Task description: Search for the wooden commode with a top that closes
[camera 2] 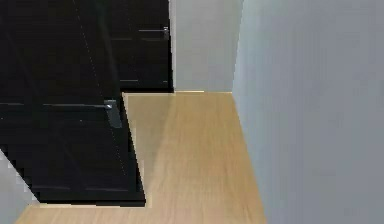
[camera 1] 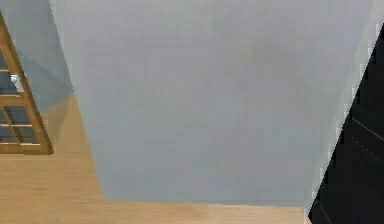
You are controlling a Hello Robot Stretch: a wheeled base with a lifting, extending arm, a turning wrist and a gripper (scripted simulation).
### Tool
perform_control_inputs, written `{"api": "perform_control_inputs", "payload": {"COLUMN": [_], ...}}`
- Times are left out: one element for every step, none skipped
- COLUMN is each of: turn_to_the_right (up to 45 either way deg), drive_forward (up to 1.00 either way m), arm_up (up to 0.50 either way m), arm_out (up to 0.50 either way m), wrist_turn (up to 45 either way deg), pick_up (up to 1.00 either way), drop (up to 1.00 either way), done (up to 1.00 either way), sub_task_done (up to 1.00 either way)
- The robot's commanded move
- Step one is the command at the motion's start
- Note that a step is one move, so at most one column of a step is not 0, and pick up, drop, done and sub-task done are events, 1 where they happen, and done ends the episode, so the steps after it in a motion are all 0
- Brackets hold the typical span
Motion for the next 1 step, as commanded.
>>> {"api": "perform_control_inputs", "payload": {"turn_to_the_right": [-45.0], "drive_forward": [0.00], "arm_up": [0.00], "arm_out": [0.00], "wrist_turn": [0.0], "pick_up": [0.00], "drop": [0.00], "done": [0.00], "sub_task_done": [0.00]}}
